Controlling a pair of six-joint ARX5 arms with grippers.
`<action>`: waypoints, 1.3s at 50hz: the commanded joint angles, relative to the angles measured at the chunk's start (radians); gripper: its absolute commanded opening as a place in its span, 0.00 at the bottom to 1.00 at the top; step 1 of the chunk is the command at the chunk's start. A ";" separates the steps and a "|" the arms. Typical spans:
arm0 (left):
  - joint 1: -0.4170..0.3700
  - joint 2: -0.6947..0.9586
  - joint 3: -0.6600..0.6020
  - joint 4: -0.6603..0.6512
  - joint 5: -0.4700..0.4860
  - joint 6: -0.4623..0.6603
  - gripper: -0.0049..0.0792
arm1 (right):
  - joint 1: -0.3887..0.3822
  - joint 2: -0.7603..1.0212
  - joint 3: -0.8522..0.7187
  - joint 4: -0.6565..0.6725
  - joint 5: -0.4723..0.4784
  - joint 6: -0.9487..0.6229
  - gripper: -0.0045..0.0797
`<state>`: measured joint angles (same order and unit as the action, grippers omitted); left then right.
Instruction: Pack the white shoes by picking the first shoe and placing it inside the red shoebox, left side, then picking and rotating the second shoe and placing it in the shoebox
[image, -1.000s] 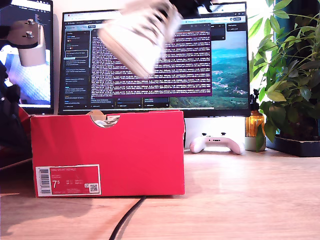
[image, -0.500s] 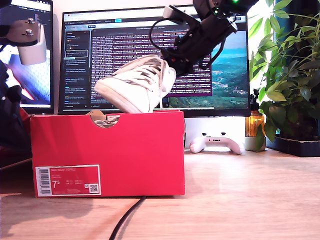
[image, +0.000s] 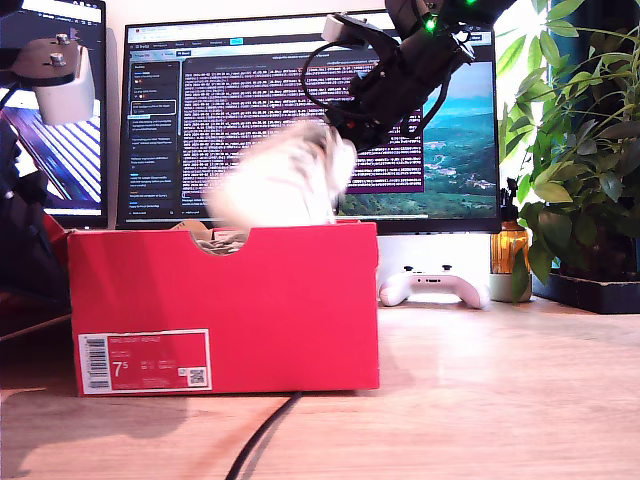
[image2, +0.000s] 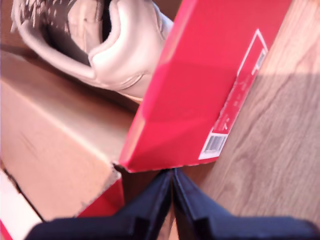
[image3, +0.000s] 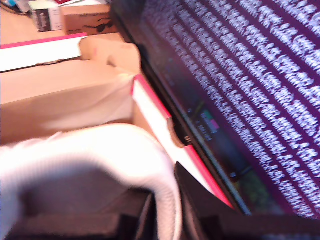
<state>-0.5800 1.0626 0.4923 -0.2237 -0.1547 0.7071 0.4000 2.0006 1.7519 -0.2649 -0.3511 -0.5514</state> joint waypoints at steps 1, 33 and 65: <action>-0.005 0.004 0.006 0.008 0.017 -0.003 0.04 | -0.003 -0.004 0.018 0.031 0.000 0.024 0.04; -0.005 0.004 0.006 0.008 0.043 -0.003 0.04 | 0.118 -0.004 0.018 -0.165 0.222 -0.161 0.04; -0.005 0.004 0.006 0.008 0.043 -0.003 0.04 | 0.202 -0.005 0.019 -0.195 0.499 -0.159 0.44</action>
<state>-0.5808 1.0626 0.4923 -0.2241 -0.1143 0.7071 0.5980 2.0010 1.7523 -0.4648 0.1284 -0.7151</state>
